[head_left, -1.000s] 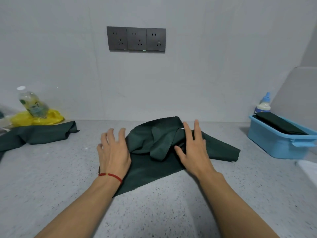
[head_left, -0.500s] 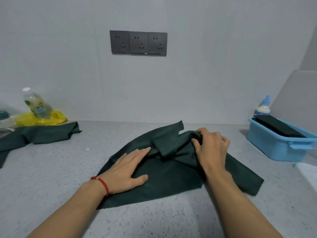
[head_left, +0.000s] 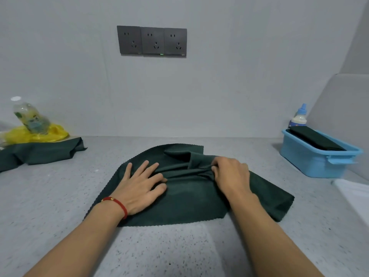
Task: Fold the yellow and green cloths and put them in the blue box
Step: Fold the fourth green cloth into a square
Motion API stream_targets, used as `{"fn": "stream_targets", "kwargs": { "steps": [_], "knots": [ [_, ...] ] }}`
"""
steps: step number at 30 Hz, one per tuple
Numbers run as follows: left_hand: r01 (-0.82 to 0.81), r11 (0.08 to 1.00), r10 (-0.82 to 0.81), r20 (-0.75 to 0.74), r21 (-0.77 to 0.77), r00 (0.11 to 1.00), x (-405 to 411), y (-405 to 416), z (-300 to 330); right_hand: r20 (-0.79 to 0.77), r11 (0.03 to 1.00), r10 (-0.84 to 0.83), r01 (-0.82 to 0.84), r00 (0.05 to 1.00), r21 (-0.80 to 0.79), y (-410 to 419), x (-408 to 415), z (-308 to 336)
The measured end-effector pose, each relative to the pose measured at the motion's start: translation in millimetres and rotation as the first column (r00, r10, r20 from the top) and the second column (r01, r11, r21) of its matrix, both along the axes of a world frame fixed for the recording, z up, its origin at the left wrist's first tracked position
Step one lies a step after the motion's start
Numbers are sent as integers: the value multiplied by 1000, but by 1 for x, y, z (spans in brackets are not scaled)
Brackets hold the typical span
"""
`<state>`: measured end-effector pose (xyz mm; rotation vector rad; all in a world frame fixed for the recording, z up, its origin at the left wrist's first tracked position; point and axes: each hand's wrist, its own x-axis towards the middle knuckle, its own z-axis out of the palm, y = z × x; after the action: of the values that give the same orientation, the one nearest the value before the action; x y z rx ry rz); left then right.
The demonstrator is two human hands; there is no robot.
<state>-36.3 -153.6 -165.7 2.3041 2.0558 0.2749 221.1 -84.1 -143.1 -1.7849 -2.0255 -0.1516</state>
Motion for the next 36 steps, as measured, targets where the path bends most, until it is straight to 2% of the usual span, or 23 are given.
{"fn": "stream_targets", "kwargs": {
  "steps": [2,6,8,11,12,15,17,19,23,25,27,29,31,33,36],
  "knots": [
    [-39,999,38,60,7,997,2,1,0,-67,988,-146,149,987,45,4,18,6],
    [-80,993,85,-57,85,995,3,4,-2,-77,906,-385,393,920,157,5,41,15],
    [-83,995,88,-82,62,993,4,4,-7,-49,902,-340,341,939,267,-3,31,26],
    [-77,997,77,-16,5,997,6,5,-10,69,948,-69,44,995,315,-20,-15,23],
    [-71,997,71,4,-14,997,5,5,-10,88,967,-13,-10,996,255,-25,-29,18],
    [-29,997,32,46,-74,998,3,3,-6,134,999,3,2,991,-40,-13,-29,2],
    [-7,998,10,52,-55,999,2,0,-3,34,984,15,-9,999,-177,0,-7,-2],
    [5,1000,-5,51,-16,999,4,-2,-1,-16,985,10,-12,1000,-172,10,18,-6],
    [-30,992,18,100,119,995,7,3,-1,-95,998,-65,66,993,4,13,41,4],
    [-77,990,63,117,116,991,3,3,-3,-62,996,-86,87,994,14,6,32,10],
    [-133,991,133,58,-5,989,0,3,-7,-3,984,-44,43,999,-174,1,16,7],
    [-175,980,176,2,-92,984,1,4,-11,24,914,18,-7,1000,-407,-2,4,-2],
    [-211,973,213,14,-96,977,5,5,-9,10,888,59,-48,998,-458,2,6,-4],
    [-284,957,286,35,-65,957,7,4,-7,-3,933,72,-68,997,-354,1,12,-1],
    [-383,924,382,43,6,923,1,10,-6,40,994,110,-109,993,-19,-11,-1,6]
  ]
}}
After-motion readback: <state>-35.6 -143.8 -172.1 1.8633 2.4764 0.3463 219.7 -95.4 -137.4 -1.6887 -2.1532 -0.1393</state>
